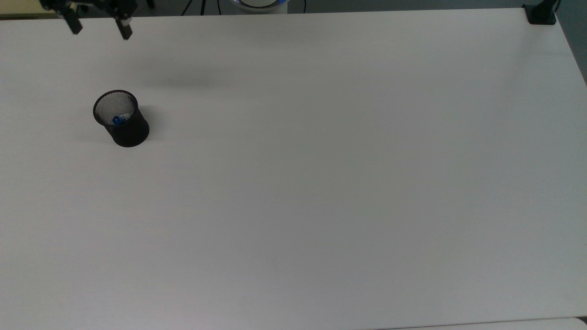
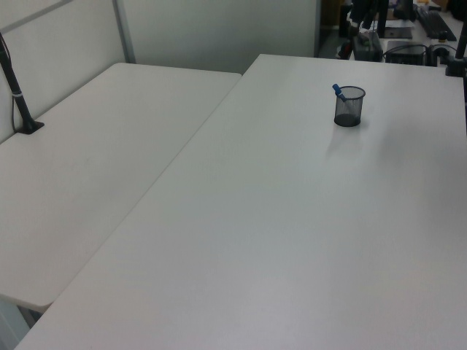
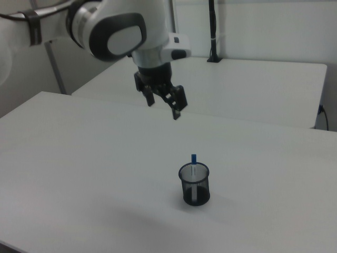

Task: Insert the marker
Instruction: 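Raise the open gripper up and away from the cup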

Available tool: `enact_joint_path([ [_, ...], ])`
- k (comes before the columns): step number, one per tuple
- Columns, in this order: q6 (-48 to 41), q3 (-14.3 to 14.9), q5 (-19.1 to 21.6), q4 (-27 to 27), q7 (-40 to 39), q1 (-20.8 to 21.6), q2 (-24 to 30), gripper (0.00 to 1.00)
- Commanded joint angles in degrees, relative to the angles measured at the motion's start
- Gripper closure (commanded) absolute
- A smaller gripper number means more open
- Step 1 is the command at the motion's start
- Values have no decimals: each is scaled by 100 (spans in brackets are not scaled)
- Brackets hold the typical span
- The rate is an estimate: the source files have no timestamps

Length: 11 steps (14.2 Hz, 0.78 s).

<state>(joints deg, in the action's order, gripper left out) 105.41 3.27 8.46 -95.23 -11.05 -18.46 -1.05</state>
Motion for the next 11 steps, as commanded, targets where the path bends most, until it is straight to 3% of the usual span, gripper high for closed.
enact_joint_path([
  [1, -864, -63, 331, 513, 1225, 201, 34, 0],
  [4, -865, -143, 183, 540, 2008, 745, 69, 0],
  [8, -856, -107, -932, 488, 2089, 1501, 96, 0],
  [11, -803, -107, -1486, 312, 1809, 1775, 43, 0],
])
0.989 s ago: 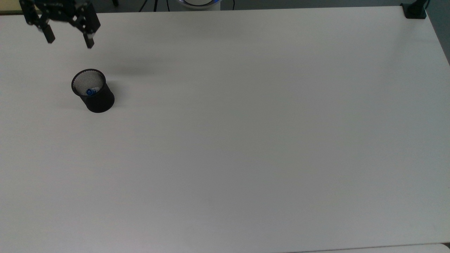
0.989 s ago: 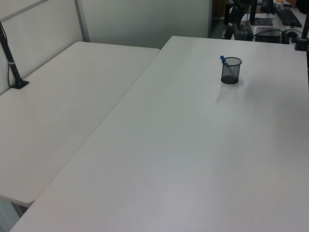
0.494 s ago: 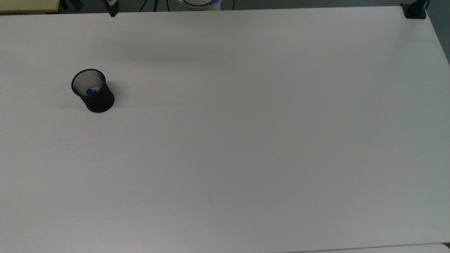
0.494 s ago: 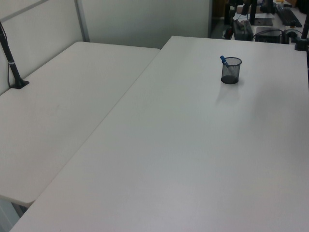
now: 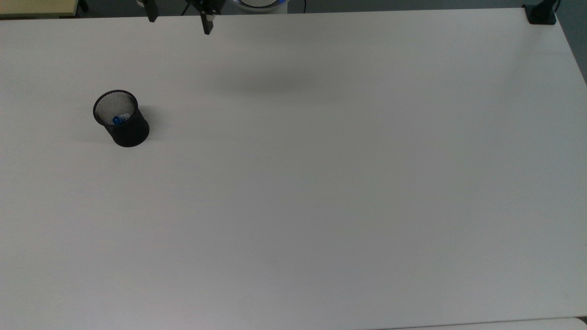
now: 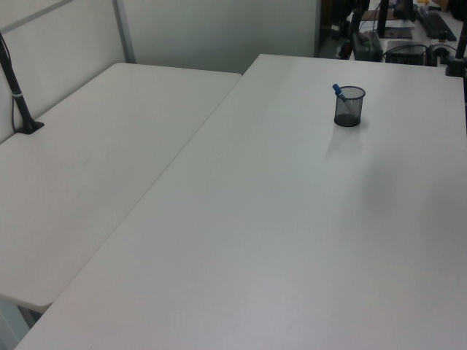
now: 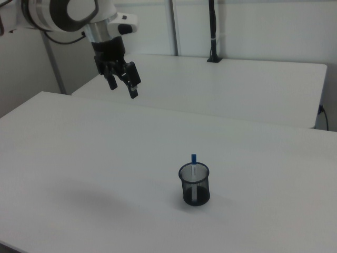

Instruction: Insert the marker

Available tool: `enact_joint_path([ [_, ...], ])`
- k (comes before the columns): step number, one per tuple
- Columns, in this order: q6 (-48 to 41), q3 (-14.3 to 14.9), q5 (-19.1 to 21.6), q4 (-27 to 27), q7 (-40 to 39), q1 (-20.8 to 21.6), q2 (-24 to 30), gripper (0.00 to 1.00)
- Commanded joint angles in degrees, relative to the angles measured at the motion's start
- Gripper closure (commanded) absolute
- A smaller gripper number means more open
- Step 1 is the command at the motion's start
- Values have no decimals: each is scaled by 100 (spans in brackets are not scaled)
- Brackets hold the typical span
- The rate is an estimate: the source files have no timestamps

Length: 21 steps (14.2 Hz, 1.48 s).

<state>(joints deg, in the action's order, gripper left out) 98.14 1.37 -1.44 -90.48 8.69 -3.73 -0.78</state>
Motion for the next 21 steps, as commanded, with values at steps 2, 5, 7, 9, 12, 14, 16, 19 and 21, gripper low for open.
enact_joint_path([
  [2, -93, 83, -568, -198, -691, 329, -27, 0],
  [5, -128, 100, -577, -189, -1317, 285, -10, 0],
  [7, -155, 118, -568, -180, -1370, 285, 26, 0],
  [9, -146, 118, -534, -171, -1283, 276, 26, 0],
  [12, -85, 153, -263, -118, -697, 276, 26, 0],
  [14, -67, 179, -33, -110, -500, 250, 26, 0],
  [16, -58, 371, 448, 30, -535, 162, 17, 0],
  [19, -58, 461, 732, 40, -562, 153, 26, 0],
  [21, -76, 461, 715, 31, -606, 153, 26, 0],
])
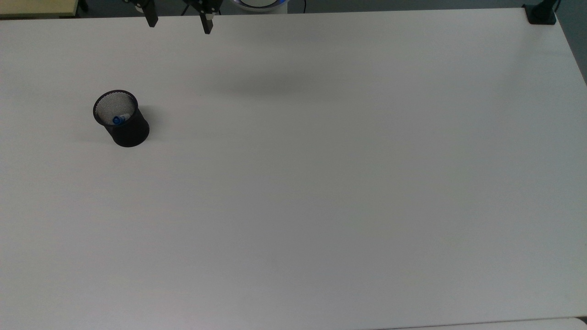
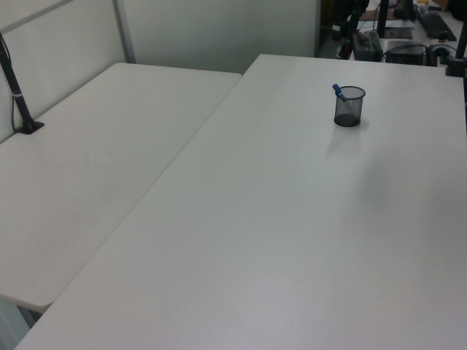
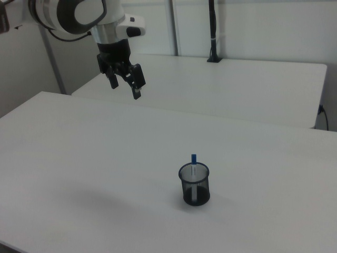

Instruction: Insert the marker

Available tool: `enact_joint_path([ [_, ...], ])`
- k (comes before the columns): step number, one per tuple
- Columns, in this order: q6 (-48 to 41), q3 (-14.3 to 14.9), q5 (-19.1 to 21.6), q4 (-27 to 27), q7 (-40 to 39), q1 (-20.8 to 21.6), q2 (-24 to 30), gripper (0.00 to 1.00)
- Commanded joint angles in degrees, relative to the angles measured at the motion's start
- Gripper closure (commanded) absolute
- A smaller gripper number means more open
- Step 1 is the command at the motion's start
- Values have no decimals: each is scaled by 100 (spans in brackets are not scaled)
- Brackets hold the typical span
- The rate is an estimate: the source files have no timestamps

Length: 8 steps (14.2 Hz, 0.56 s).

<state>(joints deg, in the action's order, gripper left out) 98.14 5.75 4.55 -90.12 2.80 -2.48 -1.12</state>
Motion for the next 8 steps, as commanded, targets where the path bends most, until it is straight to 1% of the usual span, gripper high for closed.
enact_joint_path([
  [1, -84, 23, 99, -5, -86, 37, 68, 0],
  [4, -120, -21, 38, -31, -402, 28, 112, 0],
  [6, -128, -56, -120, -49, -403, 37, 121, 0],
  [8, -137, -56, -121, -49, -412, 37, 121, 0],
])
